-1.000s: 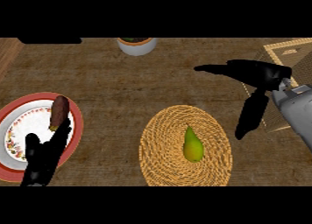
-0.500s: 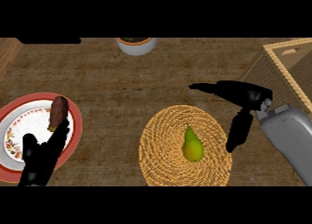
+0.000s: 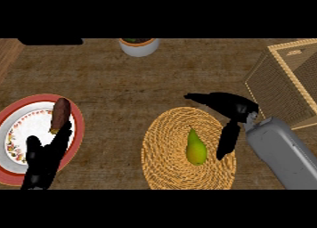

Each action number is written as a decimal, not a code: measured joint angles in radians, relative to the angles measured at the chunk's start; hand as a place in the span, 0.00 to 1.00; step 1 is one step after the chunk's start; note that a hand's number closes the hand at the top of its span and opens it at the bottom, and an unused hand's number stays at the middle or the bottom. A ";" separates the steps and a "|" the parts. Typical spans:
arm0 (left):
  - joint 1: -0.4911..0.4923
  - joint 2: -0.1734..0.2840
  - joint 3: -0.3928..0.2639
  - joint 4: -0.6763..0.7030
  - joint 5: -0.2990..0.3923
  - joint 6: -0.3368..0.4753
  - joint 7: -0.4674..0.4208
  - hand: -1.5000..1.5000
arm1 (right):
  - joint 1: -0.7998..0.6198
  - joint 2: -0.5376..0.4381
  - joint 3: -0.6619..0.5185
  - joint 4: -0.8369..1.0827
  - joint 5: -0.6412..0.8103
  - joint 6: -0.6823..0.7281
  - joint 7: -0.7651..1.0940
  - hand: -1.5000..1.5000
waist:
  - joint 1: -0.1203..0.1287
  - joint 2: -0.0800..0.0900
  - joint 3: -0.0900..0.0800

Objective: Pick the pear from the placemat and place it in the basket

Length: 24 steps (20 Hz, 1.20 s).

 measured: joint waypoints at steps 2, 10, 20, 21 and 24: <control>0.005 -0.012 -0.002 -0.002 -0.011 0.009 -0.010 0.50 | 0.016 0.006 -0.001 0.001 0.018 -0.005 -0.012 0.00 | -0.001 0.000 0.000; -0.006 -0.008 0.020 0.002 -0.005 -0.018 0.017 0.50 | 0.040 0.067 0.008 0.037 0.104 -0.030 -0.055 0.00 | -0.001 0.000 -0.001; 0.003 -0.018 0.025 -0.016 -0.022 -0.027 0.031 0.50 | 0.029 0.115 0.036 0.127 0.202 -0.004 -0.056 0.00 | -0.001 0.001 -0.002; -0.002 -0.024 0.025 -0.007 -0.025 -0.025 0.031 0.50 | 0.032 0.117 0.036 0.129 0.208 -0.002 -0.061 0.00 | -0.001 0.000 -0.001; 0.001 -0.027 0.031 -0.011 -0.027 -0.029 0.028 0.50 | 0.057 0.124 0.039 0.137 0.235 -0.013 -0.089 0.00 | -0.002 0.000 -0.001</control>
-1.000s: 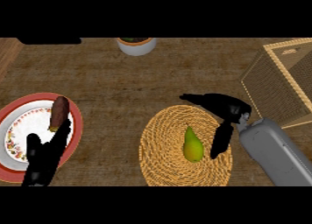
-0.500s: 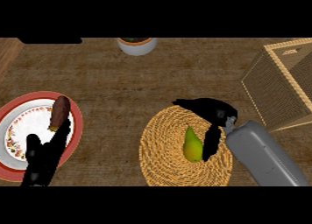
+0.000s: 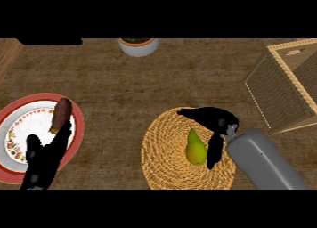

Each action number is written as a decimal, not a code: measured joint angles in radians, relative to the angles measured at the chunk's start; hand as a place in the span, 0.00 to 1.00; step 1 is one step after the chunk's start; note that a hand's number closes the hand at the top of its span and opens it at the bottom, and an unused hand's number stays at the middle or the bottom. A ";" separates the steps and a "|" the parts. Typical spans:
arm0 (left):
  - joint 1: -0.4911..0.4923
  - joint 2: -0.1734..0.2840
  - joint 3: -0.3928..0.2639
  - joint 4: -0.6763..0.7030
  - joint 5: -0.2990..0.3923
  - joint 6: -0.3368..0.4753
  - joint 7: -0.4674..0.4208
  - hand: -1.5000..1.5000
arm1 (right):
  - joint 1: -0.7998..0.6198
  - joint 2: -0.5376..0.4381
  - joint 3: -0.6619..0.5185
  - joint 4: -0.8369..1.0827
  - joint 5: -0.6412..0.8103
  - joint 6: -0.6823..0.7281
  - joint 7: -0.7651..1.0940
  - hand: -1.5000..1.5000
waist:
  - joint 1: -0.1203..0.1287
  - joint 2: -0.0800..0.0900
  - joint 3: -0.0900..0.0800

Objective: Pick the pear from the placemat and place it in the basket

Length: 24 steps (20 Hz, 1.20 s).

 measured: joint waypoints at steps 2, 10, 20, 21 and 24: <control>-0.004 -0.004 0.004 0.008 -0.003 -0.002 0.000 0.50 | 0.010 0.018 0.001 0.003 0.017 -0.009 -0.002 0.00 | 0.000 0.000 0.001; -0.007 -0.009 0.023 0.016 -0.006 -0.018 -0.011 0.50 | 0.009 0.057 -0.011 0.068 0.080 -0.043 -0.053 1.00 | 0.001 -0.001 0.002; 0.005 -0.020 0.026 0.001 -0.022 -0.022 -0.009 0.50 | 0.023 0.037 0.040 0.077 0.232 -0.169 -0.206 1.00 | 0.000 -0.005 -0.003; 0.010 -0.017 0.030 -0.001 -0.020 -0.024 -0.009 0.50 | 0.051 0.029 0.052 0.032 0.249 -0.179 -0.183 1.00 | -0.005 -0.007 -0.003; 0.028 -0.023 0.036 -0.008 -0.025 -0.011 -0.006 0.50 | 0.148 0.008 0.103 -0.084 0.332 -0.252 -0.100 1.00 | -0.026 -0.015 -0.003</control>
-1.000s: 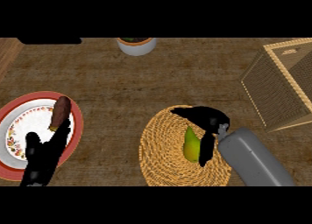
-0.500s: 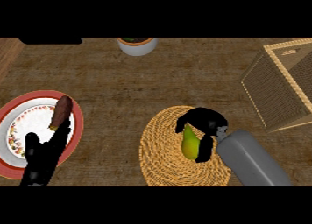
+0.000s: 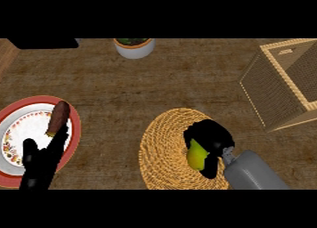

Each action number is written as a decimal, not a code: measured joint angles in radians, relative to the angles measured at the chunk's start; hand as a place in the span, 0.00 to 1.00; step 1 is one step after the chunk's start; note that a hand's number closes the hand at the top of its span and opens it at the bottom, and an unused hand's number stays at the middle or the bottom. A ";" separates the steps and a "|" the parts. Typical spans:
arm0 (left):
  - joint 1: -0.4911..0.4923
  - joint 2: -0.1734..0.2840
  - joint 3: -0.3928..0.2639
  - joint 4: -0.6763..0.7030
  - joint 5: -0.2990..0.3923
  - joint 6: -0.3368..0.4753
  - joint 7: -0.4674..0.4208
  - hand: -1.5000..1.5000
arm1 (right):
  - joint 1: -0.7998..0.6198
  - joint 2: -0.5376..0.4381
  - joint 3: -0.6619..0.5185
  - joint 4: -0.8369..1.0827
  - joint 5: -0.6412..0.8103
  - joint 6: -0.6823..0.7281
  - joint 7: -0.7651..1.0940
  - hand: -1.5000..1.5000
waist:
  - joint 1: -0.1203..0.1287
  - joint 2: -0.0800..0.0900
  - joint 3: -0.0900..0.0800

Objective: Pick the pear from the placemat and place it in the basket

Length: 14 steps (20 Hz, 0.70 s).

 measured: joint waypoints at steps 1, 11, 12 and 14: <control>0.008 0.000 0.003 -0.005 0.000 0.005 0.003 0.50 | 0.033 -0.009 0.020 -0.041 0.034 -0.025 0.036 1.00 | -0.008 -0.003 0.000; 0.019 -0.001 0.014 -0.017 0.000 -0.001 -0.005 0.50 | 0.419 -0.140 0.130 -0.514 0.239 -0.229 0.251 1.00 | -0.016 0.005 0.000; 0.020 -0.005 0.013 -0.017 -0.002 0.002 -0.007 0.50 | 0.443 -0.128 0.120 -0.553 0.219 -0.252 0.253 1.00 | -0.016 0.006 0.001; 0.027 -0.002 0.019 -0.022 0.003 -0.001 -0.010 0.50 | 0.481 -0.066 0.095 -0.634 0.135 -0.303 0.250 1.00 | -0.023 0.008 0.002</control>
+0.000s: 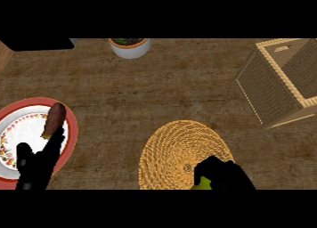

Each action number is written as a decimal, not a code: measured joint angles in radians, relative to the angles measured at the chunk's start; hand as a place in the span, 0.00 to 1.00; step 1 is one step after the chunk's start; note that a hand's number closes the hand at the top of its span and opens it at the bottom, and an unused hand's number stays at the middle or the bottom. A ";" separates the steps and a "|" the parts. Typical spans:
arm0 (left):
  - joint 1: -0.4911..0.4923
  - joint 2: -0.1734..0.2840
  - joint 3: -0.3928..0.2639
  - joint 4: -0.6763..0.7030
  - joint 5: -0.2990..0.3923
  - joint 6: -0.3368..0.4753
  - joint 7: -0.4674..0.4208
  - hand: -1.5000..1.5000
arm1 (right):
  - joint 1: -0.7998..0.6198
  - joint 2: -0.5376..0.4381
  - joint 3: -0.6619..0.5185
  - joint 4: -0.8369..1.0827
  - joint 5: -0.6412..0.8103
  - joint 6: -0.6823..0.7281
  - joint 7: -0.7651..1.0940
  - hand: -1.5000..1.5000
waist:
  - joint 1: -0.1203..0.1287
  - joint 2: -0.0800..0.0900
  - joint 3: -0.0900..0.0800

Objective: Pick the pear from the placemat and place it in the basket

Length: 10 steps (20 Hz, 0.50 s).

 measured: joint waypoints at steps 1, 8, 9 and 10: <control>0.003 0.001 0.002 -0.004 0.005 -0.002 0.004 0.50 | 0.017 0.027 -0.014 -0.049 -0.041 -0.020 0.001 1.00 | -0.003 0.000 0.000; -0.007 0.000 -0.001 -0.011 0.002 -0.004 0.025 0.50 | 0.058 0.090 -0.144 -0.386 -0.198 -0.051 0.078 1.00 | 0.008 0.003 -0.003; -0.008 -0.002 -0.003 -0.008 0.000 -0.006 0.016 0.50 | 0.048 0.096 -0.173 -0.393 -0.203 -0.050 0.094 1.00 | 0.011 0.004 -0.003; -0.010 -0.001 -0.001 -0.004 0.002 -0.011 0.012 0.50 | 0.031 0.099 -0.206 -0.399 -0.207 -0.043 0.113 1.00 | 0.014 0.005 -0.003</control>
